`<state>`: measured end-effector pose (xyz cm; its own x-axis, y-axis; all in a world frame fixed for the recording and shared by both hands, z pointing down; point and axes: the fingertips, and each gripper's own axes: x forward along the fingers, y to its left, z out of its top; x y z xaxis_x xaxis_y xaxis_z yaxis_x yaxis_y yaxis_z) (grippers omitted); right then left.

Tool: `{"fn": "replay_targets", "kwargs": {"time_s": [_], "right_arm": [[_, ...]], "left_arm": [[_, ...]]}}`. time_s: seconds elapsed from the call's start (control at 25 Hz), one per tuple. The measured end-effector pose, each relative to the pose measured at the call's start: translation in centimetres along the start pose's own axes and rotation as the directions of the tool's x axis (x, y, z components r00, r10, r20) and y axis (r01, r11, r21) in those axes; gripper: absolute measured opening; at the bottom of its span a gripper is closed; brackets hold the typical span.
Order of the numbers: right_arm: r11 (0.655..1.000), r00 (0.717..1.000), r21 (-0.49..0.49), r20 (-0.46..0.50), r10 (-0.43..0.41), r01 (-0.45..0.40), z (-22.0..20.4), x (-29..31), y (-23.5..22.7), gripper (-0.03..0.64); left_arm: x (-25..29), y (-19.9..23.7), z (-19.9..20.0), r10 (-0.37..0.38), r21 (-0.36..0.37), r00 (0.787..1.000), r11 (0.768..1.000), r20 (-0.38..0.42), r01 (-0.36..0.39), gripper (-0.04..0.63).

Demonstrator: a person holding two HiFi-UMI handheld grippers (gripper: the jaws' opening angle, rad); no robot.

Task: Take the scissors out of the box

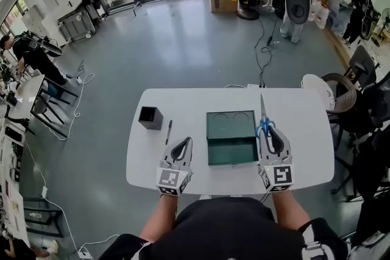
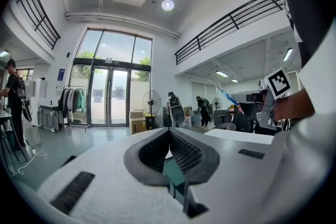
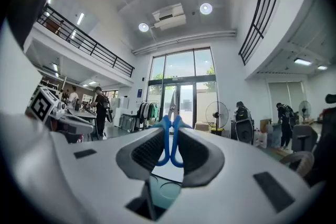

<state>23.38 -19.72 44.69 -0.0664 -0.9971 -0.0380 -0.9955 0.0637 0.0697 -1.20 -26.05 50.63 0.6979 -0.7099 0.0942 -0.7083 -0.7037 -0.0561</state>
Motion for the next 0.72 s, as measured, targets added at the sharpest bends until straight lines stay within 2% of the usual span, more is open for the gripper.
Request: {"fn": "replay_targets", "kwargs": {"time_s": [0.24, 0.72], "right_arm": [[1.000, 1.000, -0.021, 0.016, -0.018, 0.018, 0.5, -0.5, -0.3, 0.091], [0.999, 0.998, 0.005, 0.038, -0.043, 0.043, 1.2, -1.7, -0.5, 0.091]], "left_arm": [[0.1, -0.5, 0.4, -0.009, 0.000, 1.000, 1.000, 0.007, 0.009, 0.009], [-0.3, -1.7, 0.7, -0.016, -0.006, 1.000, 1.000, -0.006, 0.016, 0.009]]}}
